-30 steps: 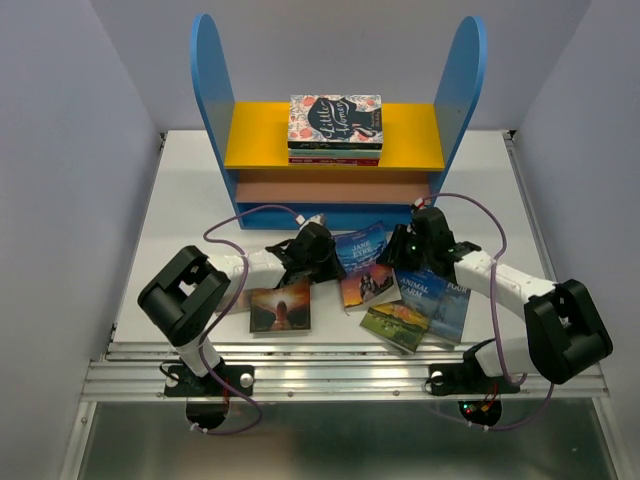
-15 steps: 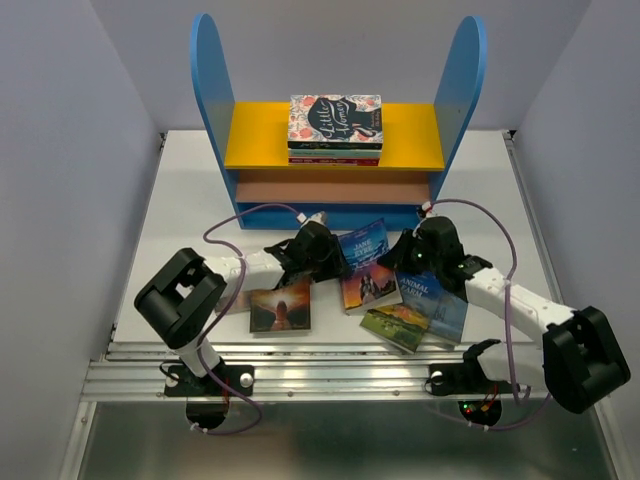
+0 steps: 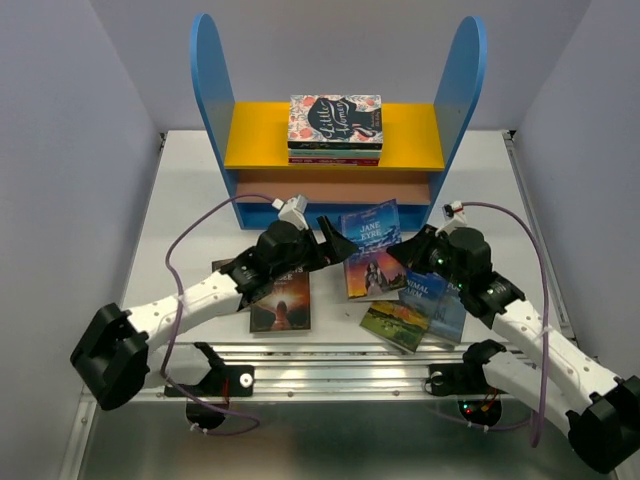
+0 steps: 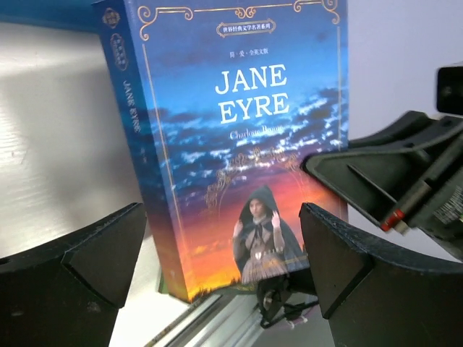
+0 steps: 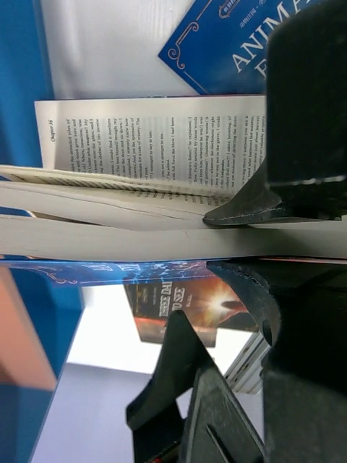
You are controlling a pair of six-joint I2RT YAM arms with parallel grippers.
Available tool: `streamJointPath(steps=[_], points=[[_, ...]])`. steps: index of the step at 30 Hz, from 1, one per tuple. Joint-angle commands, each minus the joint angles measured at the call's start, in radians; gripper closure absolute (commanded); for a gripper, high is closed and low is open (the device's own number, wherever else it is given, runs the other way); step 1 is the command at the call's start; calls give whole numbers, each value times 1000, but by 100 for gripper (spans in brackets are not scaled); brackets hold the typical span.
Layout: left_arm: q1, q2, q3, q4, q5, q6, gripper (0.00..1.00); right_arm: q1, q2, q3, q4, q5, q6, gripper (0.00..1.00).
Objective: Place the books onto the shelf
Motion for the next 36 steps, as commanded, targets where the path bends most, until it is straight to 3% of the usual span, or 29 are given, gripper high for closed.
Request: streamJointPath(steps=[1, 8, 16, 26, 36], points=[[-3, -184, -43, -3, -73, 16, 1, 7, -82, 79, 171, 4, 50, 99], [-1, -349, -61, -80, -185, 48, 1, 7, -135, 128, 272, -95, 27, 99], [5, -361, -55, -77, -146, 52, 1, 7, -166, 177, 344, -155, 75, 99], [19, -349, -100, 111, -6, 35, 1, 7, -140, 198, 499, -259, 185, 99], [39, -361, -159, 416, 147, 15, 1, 7, -69, 151, 682, -327, 306, 99]])
